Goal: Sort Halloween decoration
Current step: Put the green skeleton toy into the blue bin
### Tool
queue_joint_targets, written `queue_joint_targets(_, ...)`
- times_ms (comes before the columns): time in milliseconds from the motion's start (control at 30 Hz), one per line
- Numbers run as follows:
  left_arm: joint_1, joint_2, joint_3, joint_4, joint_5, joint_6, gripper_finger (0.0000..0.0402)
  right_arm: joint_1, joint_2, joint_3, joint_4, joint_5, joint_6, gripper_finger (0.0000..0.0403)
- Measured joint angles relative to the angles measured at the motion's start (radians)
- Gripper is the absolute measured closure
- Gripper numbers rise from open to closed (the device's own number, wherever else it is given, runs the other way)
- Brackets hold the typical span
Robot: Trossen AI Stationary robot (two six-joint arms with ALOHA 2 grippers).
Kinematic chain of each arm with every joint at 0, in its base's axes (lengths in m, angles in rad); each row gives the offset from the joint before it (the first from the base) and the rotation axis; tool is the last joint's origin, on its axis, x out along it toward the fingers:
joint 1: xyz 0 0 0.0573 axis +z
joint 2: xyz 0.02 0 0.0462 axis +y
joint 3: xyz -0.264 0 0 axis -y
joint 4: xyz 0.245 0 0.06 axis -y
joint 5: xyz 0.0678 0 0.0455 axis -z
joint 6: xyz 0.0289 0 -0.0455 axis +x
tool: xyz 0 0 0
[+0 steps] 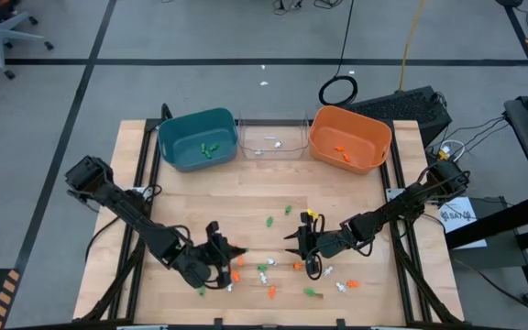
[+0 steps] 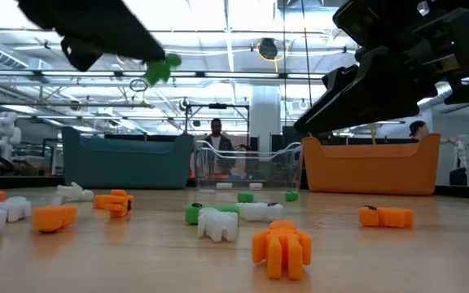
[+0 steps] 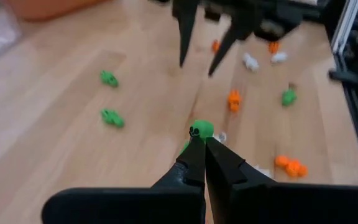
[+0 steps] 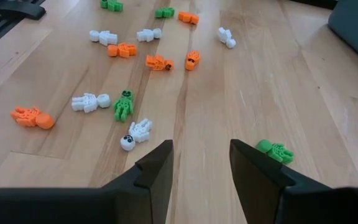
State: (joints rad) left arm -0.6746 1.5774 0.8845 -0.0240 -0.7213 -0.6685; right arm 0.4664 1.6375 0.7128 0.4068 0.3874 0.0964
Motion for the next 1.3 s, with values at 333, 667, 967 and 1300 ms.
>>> queue_joint_targets(333, 0.0, -0.041, 0.0, -0.01, -0.102, 0.069, 0.0401, 0.0, 0.0, 0.0, 0.0, 0.0, 0.0, 0.0261)
queue_joint_targets(667, 0.002, -0.041, 0.0, 0.048, -0.125, 0.123, 0.0401, 0.0, 0.0, 0.0, 0.0, 0.0, -0.002, 0.0261)
queue_joint_targets(967, 0.003, -0.053, 0.0, 0.196, -0.103, 0.32, 0.0402, 0.0, 0.0, 0.0, 0.0, 0.0, -0.003, 0.0261)
queue_joint_targets(1300, 0.005, -0.056, 0.0, 0.202, -0.099, 0.541, 0.0402, 0.0, 0.0, 0.0, 0.0, 0.0, -0.003, 0.0261)
